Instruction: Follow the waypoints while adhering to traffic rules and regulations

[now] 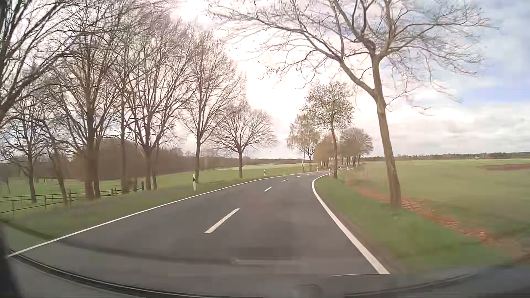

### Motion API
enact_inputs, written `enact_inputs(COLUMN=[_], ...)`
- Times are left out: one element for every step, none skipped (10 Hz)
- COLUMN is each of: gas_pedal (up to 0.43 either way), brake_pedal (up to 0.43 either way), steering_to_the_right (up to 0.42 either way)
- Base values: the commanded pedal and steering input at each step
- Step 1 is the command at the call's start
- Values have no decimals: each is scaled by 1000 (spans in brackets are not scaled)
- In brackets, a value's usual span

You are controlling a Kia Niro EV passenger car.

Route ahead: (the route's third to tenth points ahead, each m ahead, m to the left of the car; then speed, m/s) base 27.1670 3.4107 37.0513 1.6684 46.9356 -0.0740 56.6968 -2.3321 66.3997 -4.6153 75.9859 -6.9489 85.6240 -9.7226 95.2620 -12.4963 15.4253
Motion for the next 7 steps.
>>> enact_inputs(gas_pedal=[110, 110, 110, 110, 110, 110, 110], brake_pedal=[0, 0, 0, 0, 0, 0, 0], steering_to_the_right=[18, 18, 16, 16, 16, 16, 17])
